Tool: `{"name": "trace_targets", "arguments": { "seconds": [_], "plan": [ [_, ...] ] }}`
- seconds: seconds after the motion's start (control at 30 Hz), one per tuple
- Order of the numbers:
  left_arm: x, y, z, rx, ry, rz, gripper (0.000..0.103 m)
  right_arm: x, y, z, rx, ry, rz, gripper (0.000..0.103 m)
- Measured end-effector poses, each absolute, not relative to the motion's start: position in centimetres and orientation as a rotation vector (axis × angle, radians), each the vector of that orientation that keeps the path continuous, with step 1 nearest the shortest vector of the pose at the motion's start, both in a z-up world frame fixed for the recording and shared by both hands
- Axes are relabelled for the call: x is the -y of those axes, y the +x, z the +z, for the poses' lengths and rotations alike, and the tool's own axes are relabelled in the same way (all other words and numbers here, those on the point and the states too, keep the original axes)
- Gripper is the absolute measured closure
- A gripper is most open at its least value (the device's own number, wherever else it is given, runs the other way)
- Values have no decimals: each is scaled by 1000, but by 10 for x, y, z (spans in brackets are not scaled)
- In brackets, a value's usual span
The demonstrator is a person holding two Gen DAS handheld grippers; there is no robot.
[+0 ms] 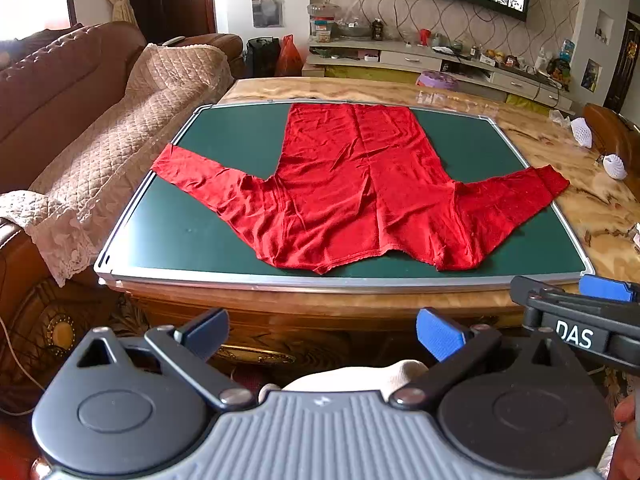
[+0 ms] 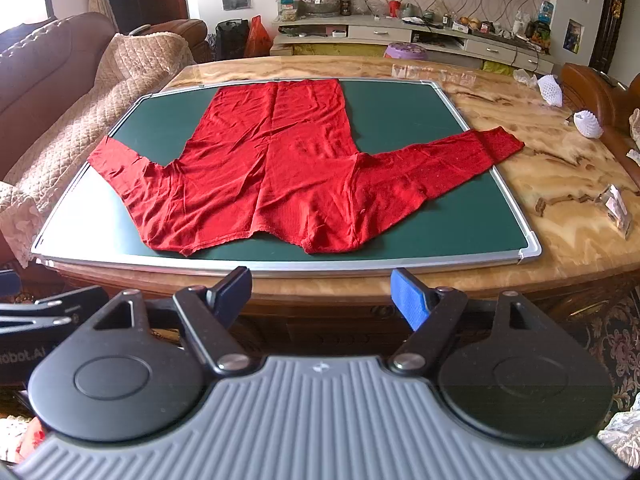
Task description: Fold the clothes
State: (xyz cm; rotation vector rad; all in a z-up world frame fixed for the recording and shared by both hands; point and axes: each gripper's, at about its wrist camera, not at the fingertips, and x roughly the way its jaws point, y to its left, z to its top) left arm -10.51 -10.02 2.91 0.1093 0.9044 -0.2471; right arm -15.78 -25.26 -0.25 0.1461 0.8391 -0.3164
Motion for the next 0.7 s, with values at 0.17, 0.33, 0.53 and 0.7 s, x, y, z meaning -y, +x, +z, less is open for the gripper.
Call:
{"name": "trace_targets", "arguments": {
  "seconds": [0.17, 0.33, 0.53, 0.7],
  "plan": [
    [100, -105, 30, -905, 108, -245, 0, 252, -157, -3, -843, 143, -314, 19],
    [100, -104, 30, -905, 105, -241, 0, 252, -155, -3, -847, 141, -309, 19],
    [99, -104, 30, -904, 103, -235, 1, 251, -154, -3, -848, 137, -300, 19],
    [100, -106, 30, -895, 108, -229, 1, 250, -153, -3, -849, 136, -294, 18]
  ]
}}
